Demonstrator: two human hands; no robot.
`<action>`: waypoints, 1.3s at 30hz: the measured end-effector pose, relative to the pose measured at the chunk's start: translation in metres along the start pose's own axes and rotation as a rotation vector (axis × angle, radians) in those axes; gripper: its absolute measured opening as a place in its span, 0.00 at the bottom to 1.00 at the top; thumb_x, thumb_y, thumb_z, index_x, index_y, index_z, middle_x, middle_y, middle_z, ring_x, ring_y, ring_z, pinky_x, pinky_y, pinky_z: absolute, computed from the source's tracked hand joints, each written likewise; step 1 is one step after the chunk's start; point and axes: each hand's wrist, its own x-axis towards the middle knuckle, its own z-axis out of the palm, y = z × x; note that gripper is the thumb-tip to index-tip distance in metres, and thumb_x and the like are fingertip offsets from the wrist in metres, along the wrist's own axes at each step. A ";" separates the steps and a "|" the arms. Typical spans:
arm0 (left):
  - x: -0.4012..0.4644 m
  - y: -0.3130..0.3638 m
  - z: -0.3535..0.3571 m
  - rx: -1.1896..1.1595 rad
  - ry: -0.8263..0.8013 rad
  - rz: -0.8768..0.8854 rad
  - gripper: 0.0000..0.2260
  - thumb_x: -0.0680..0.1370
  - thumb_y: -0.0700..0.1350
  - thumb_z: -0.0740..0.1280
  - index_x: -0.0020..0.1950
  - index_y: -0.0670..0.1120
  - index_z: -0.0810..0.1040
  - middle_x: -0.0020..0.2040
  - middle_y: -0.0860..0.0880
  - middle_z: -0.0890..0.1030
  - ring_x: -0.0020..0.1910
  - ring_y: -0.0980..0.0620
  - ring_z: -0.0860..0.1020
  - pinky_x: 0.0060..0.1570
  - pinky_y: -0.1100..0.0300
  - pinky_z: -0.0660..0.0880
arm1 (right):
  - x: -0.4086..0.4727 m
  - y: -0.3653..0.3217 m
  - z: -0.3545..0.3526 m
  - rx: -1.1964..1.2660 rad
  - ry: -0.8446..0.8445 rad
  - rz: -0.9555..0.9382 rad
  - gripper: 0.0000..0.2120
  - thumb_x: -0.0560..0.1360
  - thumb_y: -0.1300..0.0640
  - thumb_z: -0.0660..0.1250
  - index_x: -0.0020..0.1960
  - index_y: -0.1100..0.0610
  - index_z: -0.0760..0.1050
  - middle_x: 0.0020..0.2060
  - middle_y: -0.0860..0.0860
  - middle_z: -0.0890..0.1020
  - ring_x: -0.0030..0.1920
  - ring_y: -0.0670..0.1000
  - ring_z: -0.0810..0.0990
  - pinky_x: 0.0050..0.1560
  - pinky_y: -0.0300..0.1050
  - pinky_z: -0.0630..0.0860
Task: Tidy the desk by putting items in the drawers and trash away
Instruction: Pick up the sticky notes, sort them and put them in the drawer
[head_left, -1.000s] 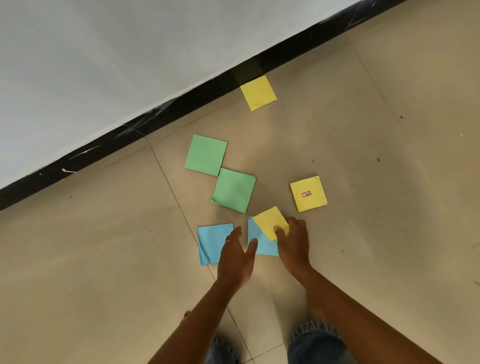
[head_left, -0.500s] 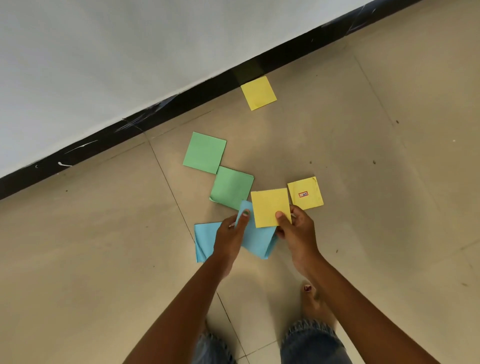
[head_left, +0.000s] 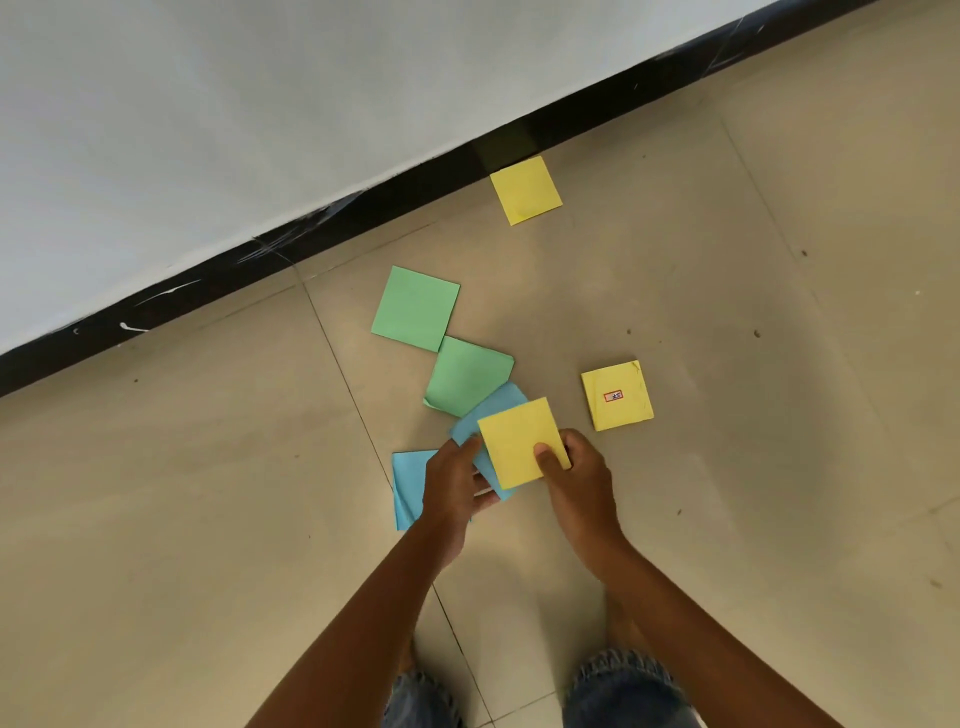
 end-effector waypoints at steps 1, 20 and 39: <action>-0.001 0.000 0.003 -0.049 -0.001 -0.024 0.10 0.81 0.52 0.59 0.57 0.48 0.74 0.46 0.48 0.80 0.44 0.49 0.80 0.38 0.56 0.76 | -0.001 0.001 0.003 -0.035 0.018 0.003 0.12 0.75 0.53 0.61 0.48 0.62 0.73 0.38 0.53 0.76 0.38 0.52 0.74 0.35 0.43 0.67; 0.022 -0.014 -0.011 0.126 0.099 0.185 0.04 0.78 0.44 0.66 0.44 0.52 0.76 0.42 0.50 0.78 0.44 0.50 0.78 0.41 0.54 0.77 | 0.086 0.021 -0.038 -0.610 0.352 0.226 0.32 0.70 0.55 0.72 0.69 0.59 0.62 0.66 0.59 0.64 0.64 0.62 0.64 0.56 0.60 0.67; 0.010 -0.002 -0.006 -0.033 0.168 0.073 0.10 0.79 0.51 0.64 0.58 0.49 0.74 0.50 0.48 0.78 0.53 0.47 0.77 0.44 0.54 0.77 | 0.022 -0.034 0.006 -0.165 -0.157 -0.098 0.19 0.66 0.42 0.64 0.45 0.57 0.71 0.35 0.49 0.75 0.35 0.48 0.73 0.32 0.37 0.66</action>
